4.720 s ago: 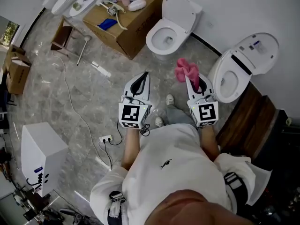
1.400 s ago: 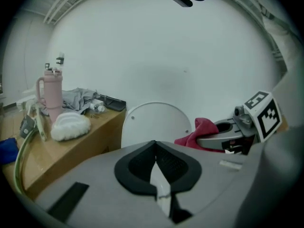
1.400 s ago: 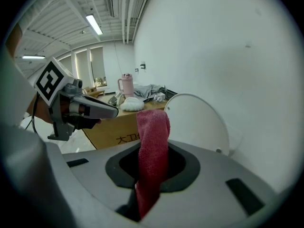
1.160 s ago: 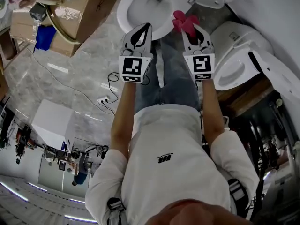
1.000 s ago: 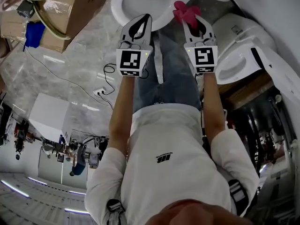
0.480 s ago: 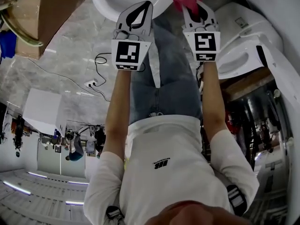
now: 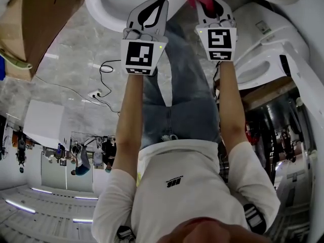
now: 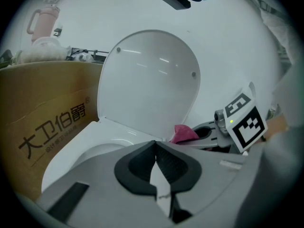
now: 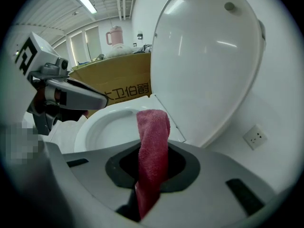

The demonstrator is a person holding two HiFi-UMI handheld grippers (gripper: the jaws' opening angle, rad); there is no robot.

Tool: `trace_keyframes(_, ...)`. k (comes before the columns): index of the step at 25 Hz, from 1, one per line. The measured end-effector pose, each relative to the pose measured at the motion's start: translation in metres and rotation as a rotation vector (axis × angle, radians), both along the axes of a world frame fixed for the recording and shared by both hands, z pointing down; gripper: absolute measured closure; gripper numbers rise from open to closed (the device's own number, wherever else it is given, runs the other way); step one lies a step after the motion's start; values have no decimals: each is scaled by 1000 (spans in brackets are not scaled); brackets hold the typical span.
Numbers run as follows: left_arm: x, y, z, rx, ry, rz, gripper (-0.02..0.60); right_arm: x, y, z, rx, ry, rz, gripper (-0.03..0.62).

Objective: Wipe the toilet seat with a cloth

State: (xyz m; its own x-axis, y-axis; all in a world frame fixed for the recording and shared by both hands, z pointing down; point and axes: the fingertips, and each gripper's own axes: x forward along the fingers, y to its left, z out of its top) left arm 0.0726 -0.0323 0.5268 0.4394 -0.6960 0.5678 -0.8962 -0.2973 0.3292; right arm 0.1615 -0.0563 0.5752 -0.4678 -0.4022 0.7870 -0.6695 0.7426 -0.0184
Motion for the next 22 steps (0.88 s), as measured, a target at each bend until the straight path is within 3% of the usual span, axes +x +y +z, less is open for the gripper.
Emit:
trace_keyframes(10,3,-5,48,-51,13,-12,571,8,-22,54,23,79,-41,546)
trace_keyframes(22,14,14,70,-109,22,-1,571,-9,-8,95,-20,34,-69,546)
